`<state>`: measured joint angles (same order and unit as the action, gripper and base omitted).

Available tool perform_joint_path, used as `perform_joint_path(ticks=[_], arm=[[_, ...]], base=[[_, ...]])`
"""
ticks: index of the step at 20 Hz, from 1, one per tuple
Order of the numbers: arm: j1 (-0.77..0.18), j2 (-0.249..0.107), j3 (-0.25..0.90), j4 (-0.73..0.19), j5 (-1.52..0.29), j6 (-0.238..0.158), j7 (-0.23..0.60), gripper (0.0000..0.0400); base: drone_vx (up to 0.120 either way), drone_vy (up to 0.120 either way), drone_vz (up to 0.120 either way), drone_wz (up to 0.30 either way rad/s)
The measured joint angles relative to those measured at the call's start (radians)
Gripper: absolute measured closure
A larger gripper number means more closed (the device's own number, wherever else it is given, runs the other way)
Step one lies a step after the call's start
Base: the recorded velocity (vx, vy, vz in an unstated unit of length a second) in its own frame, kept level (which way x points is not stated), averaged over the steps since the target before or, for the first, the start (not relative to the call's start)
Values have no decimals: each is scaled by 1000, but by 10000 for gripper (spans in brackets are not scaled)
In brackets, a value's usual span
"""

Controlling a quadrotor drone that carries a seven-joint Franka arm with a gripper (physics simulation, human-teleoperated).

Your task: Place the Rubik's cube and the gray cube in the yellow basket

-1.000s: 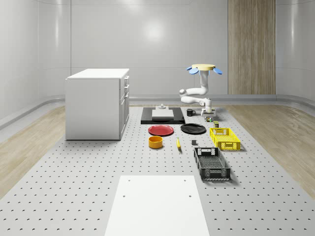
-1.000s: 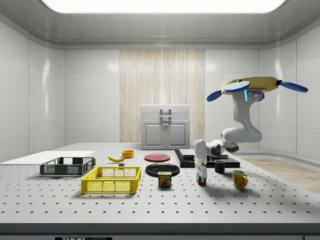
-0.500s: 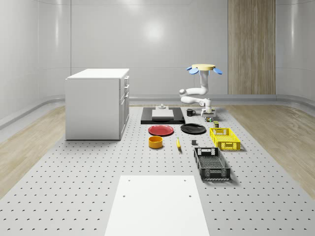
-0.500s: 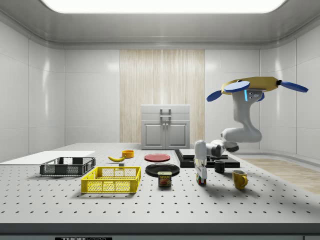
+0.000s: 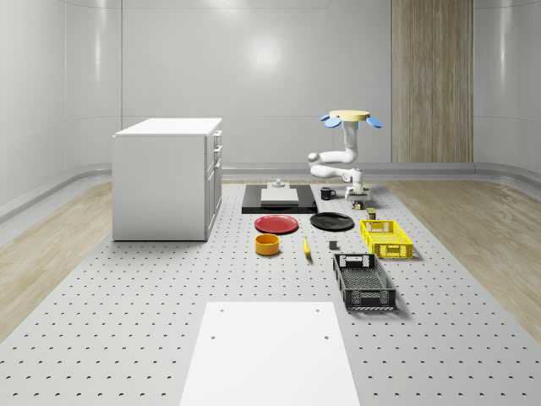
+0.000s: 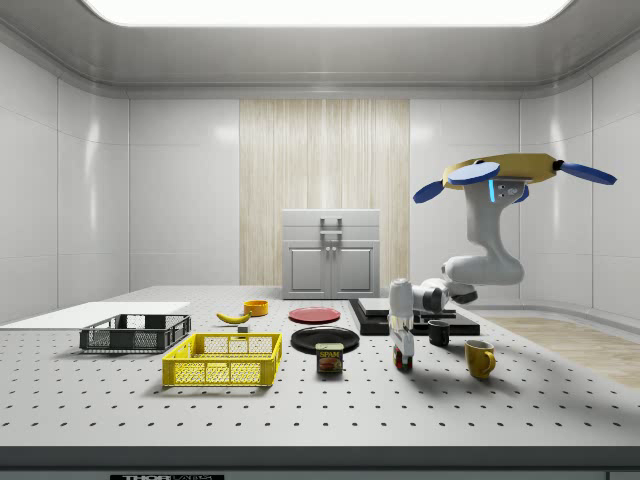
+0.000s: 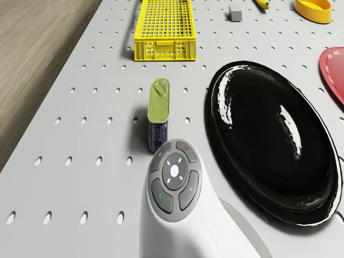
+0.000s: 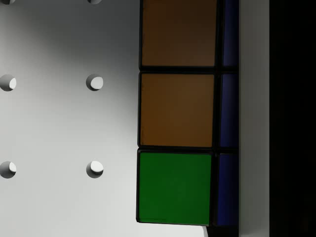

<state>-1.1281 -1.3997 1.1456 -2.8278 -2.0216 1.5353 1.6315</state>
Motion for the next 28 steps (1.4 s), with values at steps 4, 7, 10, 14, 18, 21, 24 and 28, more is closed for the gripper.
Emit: perform_joint_path(ticks=[4, 7, 10, 14, 18, 21, 24, 28], arm=[[3, -1, 54, -17, 53, -19, 5, 78], [2, -4, 85, -25, 85, -28, 8, 79], [1, -8, 105, -29, 106, -30, 12, 80], [-2, -15, 119, -31, 122, -28, 21, 80], [-5, -24, 126, -31, 131, -21, 24, 80], [-7, -30, 129, -31, 136, -16, 23, 80], [-8, -36, 131, -31, 140, -10, 23, 80], [-11, -44, 133, -31, 144, -3, 23, 80]], base=[[0, 0, 120, 0], [0, 0, 120, 0], [13, 0, 120, 0], [120, 0, 80, 0], [120, 80, 0, 0], [120, 120, 0, 0], [120, 53, 0, 0], [120, 0, 0, 0]])
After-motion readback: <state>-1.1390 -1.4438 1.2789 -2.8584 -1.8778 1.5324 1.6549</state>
